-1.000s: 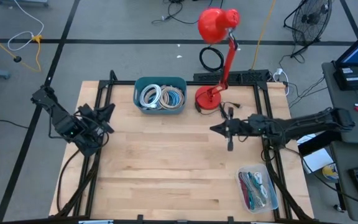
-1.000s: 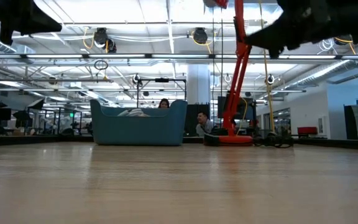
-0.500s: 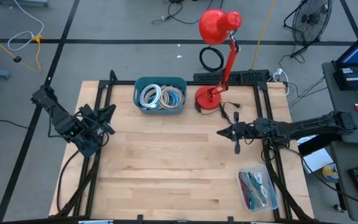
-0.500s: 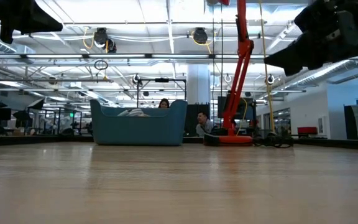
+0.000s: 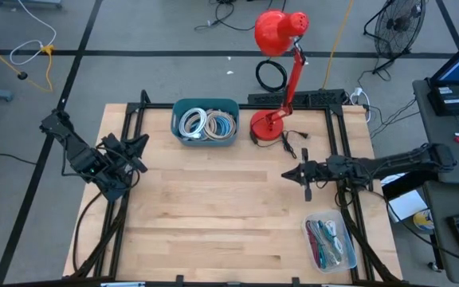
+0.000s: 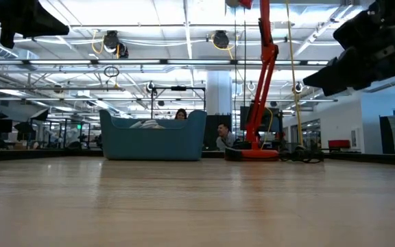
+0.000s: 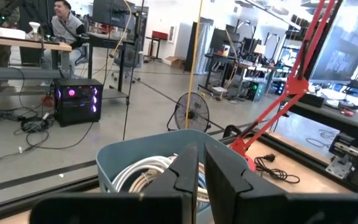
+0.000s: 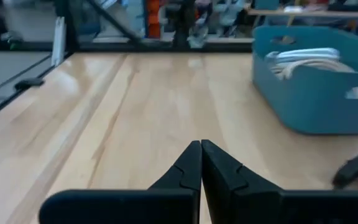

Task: Pick & Place USB Port
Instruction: Return to Home Position

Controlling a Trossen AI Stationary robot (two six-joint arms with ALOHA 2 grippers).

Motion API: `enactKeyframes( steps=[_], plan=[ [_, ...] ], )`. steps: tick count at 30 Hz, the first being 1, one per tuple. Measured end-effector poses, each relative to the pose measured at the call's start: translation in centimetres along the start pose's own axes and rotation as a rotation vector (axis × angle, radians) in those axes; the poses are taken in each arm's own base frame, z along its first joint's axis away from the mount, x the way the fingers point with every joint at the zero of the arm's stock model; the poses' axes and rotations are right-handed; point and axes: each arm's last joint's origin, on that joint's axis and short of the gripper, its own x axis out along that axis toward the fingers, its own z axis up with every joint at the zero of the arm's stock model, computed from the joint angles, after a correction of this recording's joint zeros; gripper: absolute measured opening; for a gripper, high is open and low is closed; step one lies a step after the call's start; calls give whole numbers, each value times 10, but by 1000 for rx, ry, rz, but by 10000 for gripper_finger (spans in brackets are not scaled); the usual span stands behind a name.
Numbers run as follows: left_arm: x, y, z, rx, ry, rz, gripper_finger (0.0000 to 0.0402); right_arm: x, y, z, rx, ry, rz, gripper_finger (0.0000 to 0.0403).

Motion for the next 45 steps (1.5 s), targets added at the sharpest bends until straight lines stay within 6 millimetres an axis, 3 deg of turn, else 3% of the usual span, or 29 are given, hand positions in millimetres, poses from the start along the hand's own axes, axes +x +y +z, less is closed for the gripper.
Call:
enactKeyframes(
  steps=[16, 20, 30, 45],
  plan=[
    [0, 0, 0, -3, 0, 0, 26, -19, -3, -17, -6, -70, -6, 0],
    [0, 0, 0, -3, 0, 0, 26, -24, -3, -13, -4, -128, -6, 0],
    [0, 0, 0, -3, 1, 0, 26, -33, -7, -23, -14, -49, -108, 0],
    [0, -4, 1, 2, 3, -4, 26, -36, -22, -20, -17, -107, -115, 0]
  ],
)
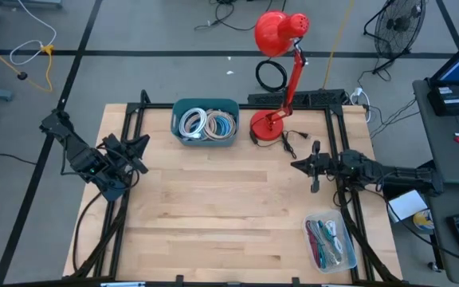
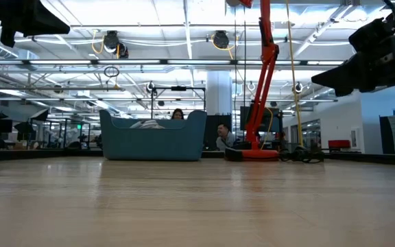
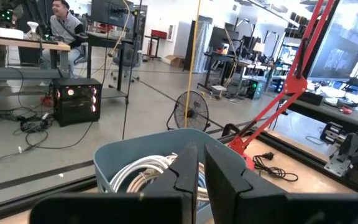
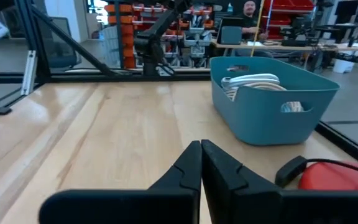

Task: Pick & Place USB Port
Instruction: Return to Home Position

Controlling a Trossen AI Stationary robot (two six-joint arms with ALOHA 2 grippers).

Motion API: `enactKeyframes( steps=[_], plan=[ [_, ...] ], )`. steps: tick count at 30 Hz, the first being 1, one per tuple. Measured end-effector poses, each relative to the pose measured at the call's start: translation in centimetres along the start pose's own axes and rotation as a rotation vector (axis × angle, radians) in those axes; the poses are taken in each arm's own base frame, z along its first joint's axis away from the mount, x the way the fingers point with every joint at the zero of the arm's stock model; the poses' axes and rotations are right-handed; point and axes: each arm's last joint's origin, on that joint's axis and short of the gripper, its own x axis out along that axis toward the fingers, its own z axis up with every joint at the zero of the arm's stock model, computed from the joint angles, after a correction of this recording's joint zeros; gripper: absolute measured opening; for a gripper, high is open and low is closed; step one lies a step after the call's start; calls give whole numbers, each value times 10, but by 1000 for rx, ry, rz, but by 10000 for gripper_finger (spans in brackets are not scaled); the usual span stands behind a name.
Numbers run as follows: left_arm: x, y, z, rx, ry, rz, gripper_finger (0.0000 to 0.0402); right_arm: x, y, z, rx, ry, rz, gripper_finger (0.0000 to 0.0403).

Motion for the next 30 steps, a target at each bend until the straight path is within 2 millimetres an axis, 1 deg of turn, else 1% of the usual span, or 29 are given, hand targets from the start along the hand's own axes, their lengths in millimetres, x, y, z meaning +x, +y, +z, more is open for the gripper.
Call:
enactKeyframes(
  steps=[6, 13, 19, 30],
  plan=[
    [0, 0, 0, 9, 0, 0, 26, 0, -5, 0, -11, 5, -37, 0],
    [0, -1, 0, 9, 0, 0, 26, 2, -6, -3, -7, 36, -44, 0],
    [0, -1, 0, 8, -1, 0, 26, 3, -6, -3, 69, 42, -46, 0],
    [0, -2, 1, 12, -2, -1, 26, 3, -6, -3, 71, 36, -45, 0]
  ],
)
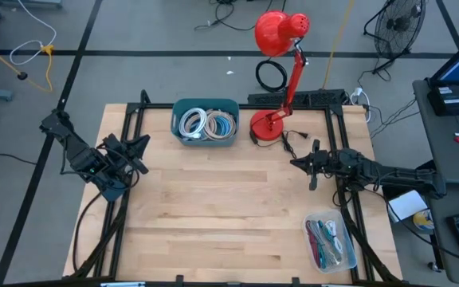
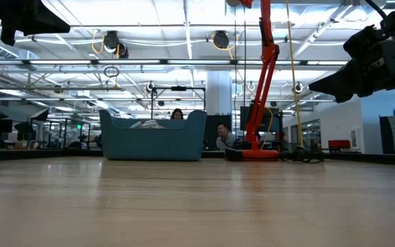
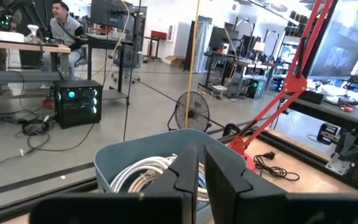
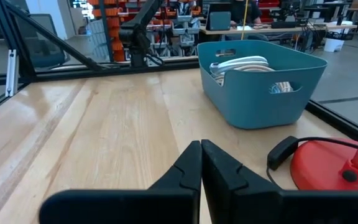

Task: Pick & Place USB Port
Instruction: Return to Home Position

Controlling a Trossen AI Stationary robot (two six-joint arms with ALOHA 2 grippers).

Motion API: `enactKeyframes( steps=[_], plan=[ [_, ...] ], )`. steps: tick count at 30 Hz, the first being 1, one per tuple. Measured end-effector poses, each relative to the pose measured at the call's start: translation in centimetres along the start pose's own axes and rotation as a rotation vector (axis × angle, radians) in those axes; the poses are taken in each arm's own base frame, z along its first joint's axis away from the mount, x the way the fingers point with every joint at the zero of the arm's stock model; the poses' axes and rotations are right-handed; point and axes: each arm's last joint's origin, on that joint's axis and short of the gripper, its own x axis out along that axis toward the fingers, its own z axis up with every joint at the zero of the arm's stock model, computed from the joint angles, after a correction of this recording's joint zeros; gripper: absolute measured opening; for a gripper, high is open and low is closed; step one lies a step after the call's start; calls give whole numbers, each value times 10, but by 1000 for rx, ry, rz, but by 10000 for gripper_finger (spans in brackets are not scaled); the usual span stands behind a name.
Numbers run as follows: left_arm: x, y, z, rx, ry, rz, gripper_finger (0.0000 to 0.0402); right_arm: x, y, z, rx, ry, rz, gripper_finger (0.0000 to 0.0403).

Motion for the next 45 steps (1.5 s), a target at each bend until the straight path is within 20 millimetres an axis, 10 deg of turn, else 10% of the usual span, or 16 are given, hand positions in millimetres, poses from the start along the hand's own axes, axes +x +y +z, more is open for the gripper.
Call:
enactKeyframes(
  steps=[14, 28, 45],
  plan=[
    [-1, 16, -4, 85, 16, -2, 26, 0, 0, 0, 0, -2, 3, 0],
    [-1, 42, -57, -137, -25, -48, 26, 0, 0, 0, 0, -3, 4, 0],
    [2, 30, -73, -151, -42, 0, 4, 0, 0, 0, 0, -4, 4, 0]
  ],
)
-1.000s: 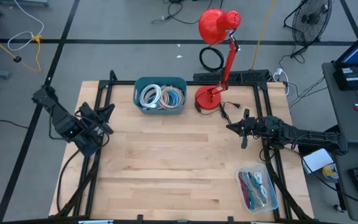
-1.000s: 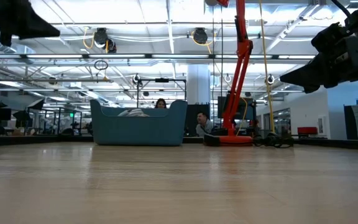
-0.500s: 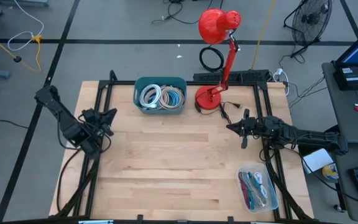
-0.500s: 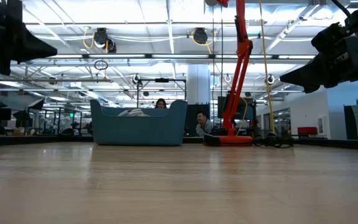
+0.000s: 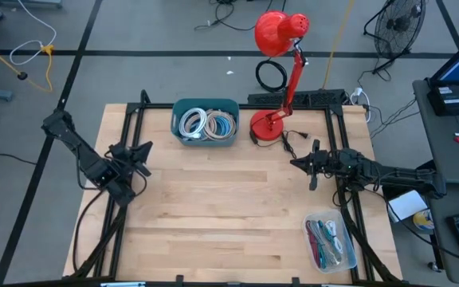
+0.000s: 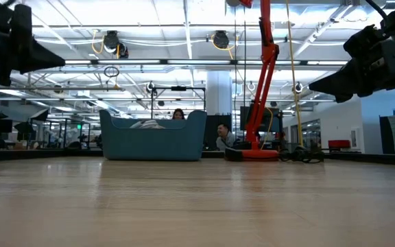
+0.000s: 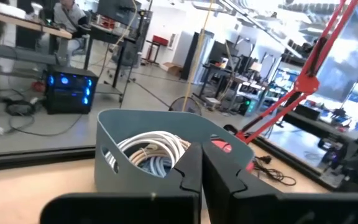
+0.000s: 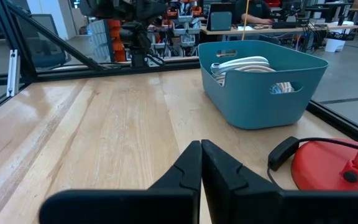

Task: Pick & Place USB Port
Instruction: Return to Home Position

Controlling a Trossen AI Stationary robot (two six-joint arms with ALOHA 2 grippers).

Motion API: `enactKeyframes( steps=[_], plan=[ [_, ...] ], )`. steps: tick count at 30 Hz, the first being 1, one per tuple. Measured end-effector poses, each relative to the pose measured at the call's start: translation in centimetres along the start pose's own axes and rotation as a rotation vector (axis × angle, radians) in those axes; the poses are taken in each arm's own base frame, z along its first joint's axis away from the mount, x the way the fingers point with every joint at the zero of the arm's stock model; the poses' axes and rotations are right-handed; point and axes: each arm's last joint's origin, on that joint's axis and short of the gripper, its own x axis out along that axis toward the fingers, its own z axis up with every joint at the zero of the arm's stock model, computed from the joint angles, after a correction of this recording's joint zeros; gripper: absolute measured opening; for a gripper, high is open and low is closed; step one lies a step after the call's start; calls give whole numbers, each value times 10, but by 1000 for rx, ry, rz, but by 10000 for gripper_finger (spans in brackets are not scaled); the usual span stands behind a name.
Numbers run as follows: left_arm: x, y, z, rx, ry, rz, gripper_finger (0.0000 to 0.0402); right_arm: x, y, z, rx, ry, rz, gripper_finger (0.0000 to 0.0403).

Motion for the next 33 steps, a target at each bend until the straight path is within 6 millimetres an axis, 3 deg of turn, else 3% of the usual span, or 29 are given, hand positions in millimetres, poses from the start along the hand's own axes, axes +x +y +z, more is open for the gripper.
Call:
enactKeyframes(
  steps=[5, 14, 17, 20, 22, 25, 28, 33],
  plan=[
    [0, -20, 2, 70, 7, -1, 2, 0, 0, 0, 0, 0, 0, 0],
    [1, -59, 28, 132, 31, -26, 2, 0, 0, 0, 0, 0, 0, 0],
    [6, -72, 39, 140, 84, -142, 2, 0, 0, 0, 0, 0, 0, 0],
    [13, -89, 47, 172, 102, -394, 3, 0, 0, 0, 0, 0, 0, 0],
    [17, -97, 47, 203, 88, -509, 2, 0, 0, 0, 0, 0, 0, 0],
    [27, -103, 38, 276, 101, -524, 4, 0, 0, 0, 0, 0, 0, 0],
    [39, -104, 27, 351, 154, -575, 2, 0, 0, 0, 0, 0, 0, 0],
    [59, -97, 22, 332, 200, -586, 2, 0, 0, 0, 0, 0, 0, 0]
  ],
)
